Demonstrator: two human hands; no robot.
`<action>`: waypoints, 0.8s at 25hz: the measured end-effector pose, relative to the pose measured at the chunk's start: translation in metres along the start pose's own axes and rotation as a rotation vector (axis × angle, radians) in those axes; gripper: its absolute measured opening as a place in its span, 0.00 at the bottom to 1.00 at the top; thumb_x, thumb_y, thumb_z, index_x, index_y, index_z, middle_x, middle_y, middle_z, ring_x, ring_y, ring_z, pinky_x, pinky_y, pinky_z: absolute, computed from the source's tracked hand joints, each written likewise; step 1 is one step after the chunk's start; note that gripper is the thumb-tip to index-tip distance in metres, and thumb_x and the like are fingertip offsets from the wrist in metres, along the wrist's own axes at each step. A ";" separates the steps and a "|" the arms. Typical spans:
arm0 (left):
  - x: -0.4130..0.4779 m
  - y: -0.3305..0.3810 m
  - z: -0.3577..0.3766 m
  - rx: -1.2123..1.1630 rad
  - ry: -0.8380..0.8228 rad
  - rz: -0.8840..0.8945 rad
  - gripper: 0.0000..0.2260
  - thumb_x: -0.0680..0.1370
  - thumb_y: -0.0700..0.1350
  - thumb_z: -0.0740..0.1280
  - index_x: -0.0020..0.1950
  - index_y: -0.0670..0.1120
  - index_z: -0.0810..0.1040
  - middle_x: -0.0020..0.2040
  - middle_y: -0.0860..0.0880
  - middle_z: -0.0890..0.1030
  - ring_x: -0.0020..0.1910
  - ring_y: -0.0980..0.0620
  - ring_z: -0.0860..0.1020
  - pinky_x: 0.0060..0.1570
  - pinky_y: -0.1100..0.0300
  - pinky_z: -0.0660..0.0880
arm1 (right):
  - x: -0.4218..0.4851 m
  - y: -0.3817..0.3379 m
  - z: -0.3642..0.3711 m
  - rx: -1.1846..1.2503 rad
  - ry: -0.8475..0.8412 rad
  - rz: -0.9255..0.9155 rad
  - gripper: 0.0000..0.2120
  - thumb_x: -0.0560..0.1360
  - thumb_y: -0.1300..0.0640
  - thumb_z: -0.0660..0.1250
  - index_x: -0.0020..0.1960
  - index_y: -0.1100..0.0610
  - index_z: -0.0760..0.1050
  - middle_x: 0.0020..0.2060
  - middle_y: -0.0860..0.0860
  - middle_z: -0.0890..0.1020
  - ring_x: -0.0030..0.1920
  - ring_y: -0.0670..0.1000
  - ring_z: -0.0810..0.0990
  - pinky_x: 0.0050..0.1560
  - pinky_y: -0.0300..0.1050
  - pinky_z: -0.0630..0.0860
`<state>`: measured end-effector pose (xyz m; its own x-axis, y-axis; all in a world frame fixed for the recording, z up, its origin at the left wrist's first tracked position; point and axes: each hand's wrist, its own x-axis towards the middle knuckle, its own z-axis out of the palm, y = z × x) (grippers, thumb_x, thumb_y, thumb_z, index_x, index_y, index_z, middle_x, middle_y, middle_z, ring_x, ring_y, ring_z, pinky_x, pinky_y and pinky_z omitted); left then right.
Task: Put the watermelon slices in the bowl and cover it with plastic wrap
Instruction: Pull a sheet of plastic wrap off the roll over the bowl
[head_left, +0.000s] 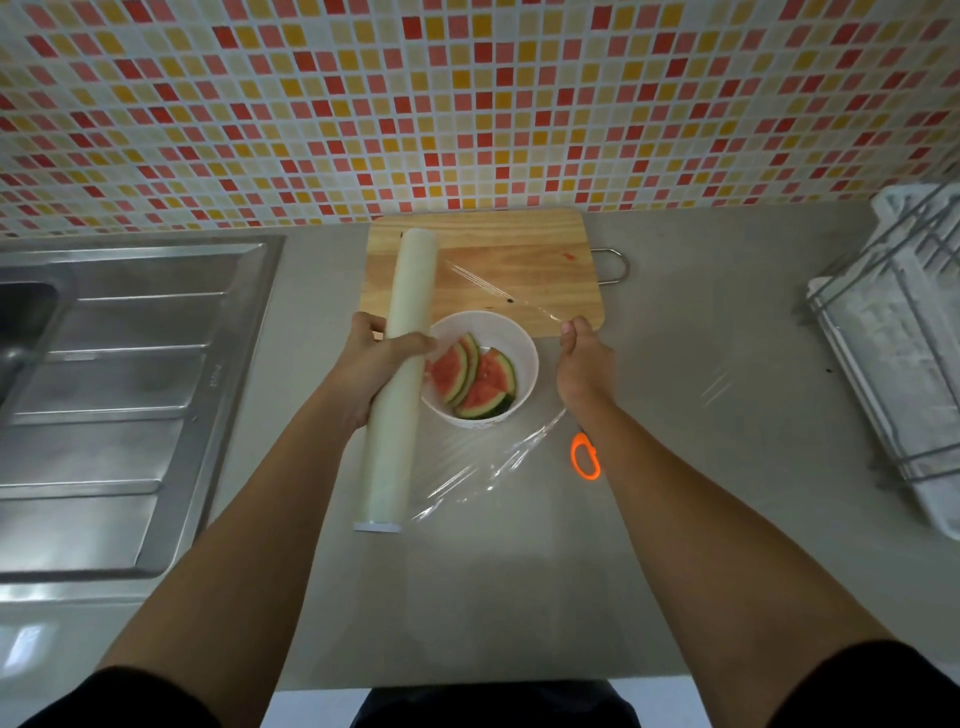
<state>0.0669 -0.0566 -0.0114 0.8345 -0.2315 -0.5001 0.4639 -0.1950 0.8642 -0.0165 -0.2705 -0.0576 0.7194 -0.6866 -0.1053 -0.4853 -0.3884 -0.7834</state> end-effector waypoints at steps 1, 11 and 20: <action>0.000 -0.001 -0.003 0.013 0.007 0.013 0.20 0.61 0.48 0.76 0.46 0.48 0.69 0.40 0.40 0.80 0.32 0.45 0.80 0.33 0.50 0.79 | 0.000 0.000 0.000 -0.003 0.005 0.005 0.10 0.82 0.53 0.51 0.43 0.54 0.65 0.35 0.56 0.72 0.37 0.56 0.70 0.38 0.43 0.63; 0.010 -0.018 -0.026 0.089 0.025 0.047 0.19 0.68 0.56 0.63 0.55 0.50 0.68 0.46 0.41 0.80 0.33 0.47 0.82 0.32 0.54 0.78 | 0.000 0.003 0.008 -0.048 -0.029 -0.006 0.14 0.81 0.53 0.51 0.51 0.60 0.71 0.38 0.57 0.74 0.39 0.56 0.72 0.40 0.44 0.65; 0.015 -0.037 -0.038 0.195 0.118 0.097 0.15 0.64 0.55 0.70 0.47 0.52 0.73 0.42 0.48 0.78 0.38 0.47 0.78 0.36 0.56 0.76 | 0.002 0.007 0.013 -0.126 -0.019 -0.019 0.14 0.81 0.52 0.51 0.48 0.60 0.70 0.36 0.58 0.73 0.38 0.57 0.72 0.40 0.44 0.65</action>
<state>0.0738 -0.0162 -0.0483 0.9068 -0.1470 -0.3951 0.3228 -0.3604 0.8751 -0.0120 -0.2666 -0.0716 0.7380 -0.6668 -0.1037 -0.5292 -0.4765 -0.7021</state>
